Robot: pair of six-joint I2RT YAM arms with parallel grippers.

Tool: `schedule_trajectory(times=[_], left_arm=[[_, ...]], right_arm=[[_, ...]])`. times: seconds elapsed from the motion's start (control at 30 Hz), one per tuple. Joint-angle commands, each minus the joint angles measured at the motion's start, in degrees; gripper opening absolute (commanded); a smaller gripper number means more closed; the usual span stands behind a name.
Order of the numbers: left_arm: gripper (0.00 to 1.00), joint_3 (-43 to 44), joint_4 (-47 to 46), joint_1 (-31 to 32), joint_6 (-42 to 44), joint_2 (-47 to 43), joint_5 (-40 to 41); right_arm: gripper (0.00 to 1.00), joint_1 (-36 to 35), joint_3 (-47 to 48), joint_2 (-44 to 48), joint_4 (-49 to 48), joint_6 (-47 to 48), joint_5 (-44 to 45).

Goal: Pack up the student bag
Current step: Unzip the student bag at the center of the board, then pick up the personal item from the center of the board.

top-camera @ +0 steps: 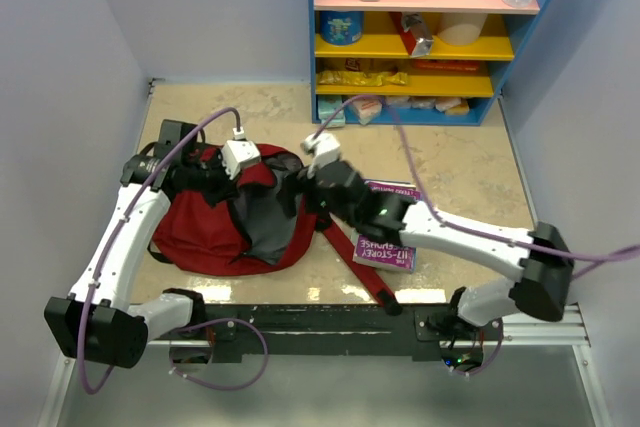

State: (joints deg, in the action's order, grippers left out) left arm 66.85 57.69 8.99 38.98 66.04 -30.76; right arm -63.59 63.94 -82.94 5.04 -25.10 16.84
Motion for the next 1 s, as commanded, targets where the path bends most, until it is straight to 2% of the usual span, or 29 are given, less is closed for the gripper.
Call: schedule_trajectory(times=[0.0, 0.1, 0.23, 0.47, 0.67, 0.87, 0.97], left_arm=[[0.0, -0.84, -4.78, -0.56, 1.71, -2.32, -3.16], [0.0, -1.11, -5.04, -0.47, 1.8, -1.88, -3.51], [0.0, -1.28, -5.13, -0.47, 1.97, -2.06, -4.48], [0.0, -0.41, -5.57, -0.38, 1.19, -1.71, -6.68], [0.0, 0.73, -4.96, -0.38, 1.45, -1.27, -7.47], [0.0, 1.53, -4.25, -0.38, 1.45, -1.18, -8.43], [0.0, 1.44, -4.34, -0.38, 1.45, -1.18, -8.7]], right_arm=[[0.94, 4.61, -1.52, 11.17, 15.25, -8.54, 11.62], [0.99, 8.2, -4.17, 18.13, 21.66, -14.24, 14.09], [0.99, 11.29, -9.79, 28.49, 28.09, -21.21, 13.57], [0.99, 13.41, -13.31, 38.97, 46.52, -35.61, 18.13], [0.99, 13.5, -17.97, 45.05, 51.2, -42.65, 19.19], [0.99, 13.5, -20.09, 45.41, 54.99, -47.93, 20.07], [0.99, 13.5, -20.87, 46.28, 53.42, -47.84, 20.25]])
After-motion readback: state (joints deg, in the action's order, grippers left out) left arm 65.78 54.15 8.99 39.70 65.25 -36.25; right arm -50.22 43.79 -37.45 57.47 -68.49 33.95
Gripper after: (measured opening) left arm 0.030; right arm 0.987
